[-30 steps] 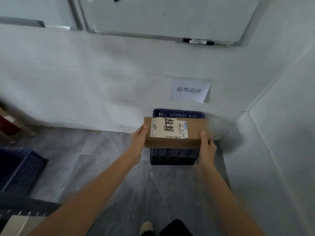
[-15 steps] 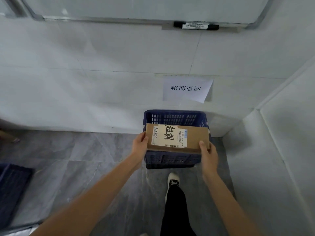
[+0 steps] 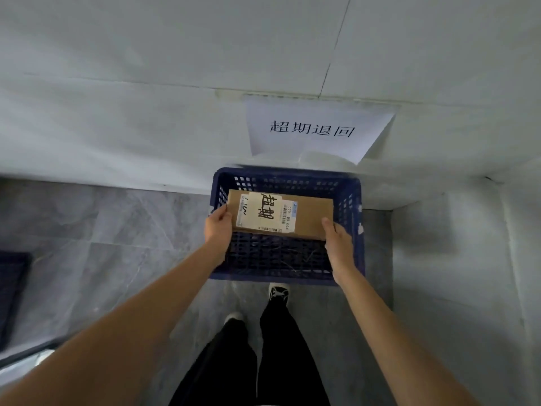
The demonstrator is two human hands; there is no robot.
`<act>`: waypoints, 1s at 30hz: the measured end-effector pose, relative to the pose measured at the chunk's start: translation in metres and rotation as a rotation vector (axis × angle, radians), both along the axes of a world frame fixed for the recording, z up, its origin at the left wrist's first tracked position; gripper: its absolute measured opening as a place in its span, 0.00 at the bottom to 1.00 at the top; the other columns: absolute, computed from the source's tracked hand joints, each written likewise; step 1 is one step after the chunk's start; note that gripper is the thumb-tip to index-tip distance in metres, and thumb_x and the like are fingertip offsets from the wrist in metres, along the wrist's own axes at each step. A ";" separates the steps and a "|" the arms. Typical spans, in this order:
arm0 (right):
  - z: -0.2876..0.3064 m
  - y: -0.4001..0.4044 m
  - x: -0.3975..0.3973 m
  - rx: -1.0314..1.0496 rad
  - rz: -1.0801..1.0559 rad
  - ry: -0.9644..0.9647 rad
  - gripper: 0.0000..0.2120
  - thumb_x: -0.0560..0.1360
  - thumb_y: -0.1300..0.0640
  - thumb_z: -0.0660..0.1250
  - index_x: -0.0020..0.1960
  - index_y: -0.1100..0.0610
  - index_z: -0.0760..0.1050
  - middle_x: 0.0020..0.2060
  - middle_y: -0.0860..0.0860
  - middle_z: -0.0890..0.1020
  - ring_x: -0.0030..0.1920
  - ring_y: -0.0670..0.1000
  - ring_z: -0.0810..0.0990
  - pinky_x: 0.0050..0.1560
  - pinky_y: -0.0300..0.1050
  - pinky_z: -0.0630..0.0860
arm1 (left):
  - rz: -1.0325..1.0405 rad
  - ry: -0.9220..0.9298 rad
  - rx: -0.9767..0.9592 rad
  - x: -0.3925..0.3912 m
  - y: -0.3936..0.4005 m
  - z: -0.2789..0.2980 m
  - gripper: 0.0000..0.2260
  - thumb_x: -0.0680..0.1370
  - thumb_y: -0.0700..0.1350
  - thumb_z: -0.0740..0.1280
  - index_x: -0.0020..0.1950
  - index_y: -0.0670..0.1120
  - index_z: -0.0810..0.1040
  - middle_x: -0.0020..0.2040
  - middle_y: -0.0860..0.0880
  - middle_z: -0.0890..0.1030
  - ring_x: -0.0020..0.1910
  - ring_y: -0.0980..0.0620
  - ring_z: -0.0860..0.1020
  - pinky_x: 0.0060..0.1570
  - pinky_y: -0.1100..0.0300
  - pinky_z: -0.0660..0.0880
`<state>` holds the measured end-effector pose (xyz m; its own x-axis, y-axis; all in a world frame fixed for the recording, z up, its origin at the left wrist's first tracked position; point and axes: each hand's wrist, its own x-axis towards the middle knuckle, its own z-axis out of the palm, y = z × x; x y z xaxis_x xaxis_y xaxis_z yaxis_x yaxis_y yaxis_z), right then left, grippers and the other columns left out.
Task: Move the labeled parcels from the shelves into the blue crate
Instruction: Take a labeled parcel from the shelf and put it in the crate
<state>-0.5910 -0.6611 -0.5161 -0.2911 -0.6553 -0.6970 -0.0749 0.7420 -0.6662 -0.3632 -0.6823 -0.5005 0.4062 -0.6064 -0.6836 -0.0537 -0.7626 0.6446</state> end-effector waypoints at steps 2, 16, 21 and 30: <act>-0.020 -0.017 0.000 0.073 0.033 -0.026 0.26 0.80 0.42 0.58 0.72 0.55 0.68 0.62 0.49 0.75 0.60 0.51 0.74 0.62 0.48 0.70 | -0.005 -0.015 0.049 0.003 -0.018 -0.021 0.18 0.83 0.42 0.56 0.72 0.44 0.69 0.62 0.46 0.77 0.54 0.48 0.76 0.52 0.56 0.74; -0.190 -0.092 0.005 0.223 0.024 -0.147 0.18 0.82 0.43 0.50 0.68 0.47 0.67 0.66 0.49 0.70 0.68 0.52 0.69 0.65 0.48 0.65 | -0.053 0.017 0.132 0.008 -0.082 -0.201 0.19 0.82 0.44 0.56 0.74 0.49 0.65 0.59 0.54 0.74 0.55 0.51 0.72 0.54 0.58 0.66; -0.273 -0.105 0.022 0.223 0.008 -0.194 0.16 0.82 0.44 0.50 0.63 0.47 0.70 0.63 0.48 0.72 0.60 0.48 0.70 0.59 0.46 0.64 | 0.082 0.017 0.096 0.014 -0.094 -0.284 0.18 0.80 0.43 0.57 0.71 0.48 0.67 0.59 0.49 0.77 0.50 0.49 0.75 0.50 0.56 0.70; -0.347 -0.118 0.052 0.215 -0.095 -0.237 0.16 0.82 0.46 0.52 0.65 0.48 0.70 0.66 0.47 0.72 0.59 0.45 0.69 0.59 0.44 0.63 | 0.154 0.083 0.092 0.030 -0.103 -0.354 0.20 0.78 0.37 0.58 0.69 0.49 0.68 0.61 0.46 0.78 0.53 0.47 0.76 0.59 0.50 0.75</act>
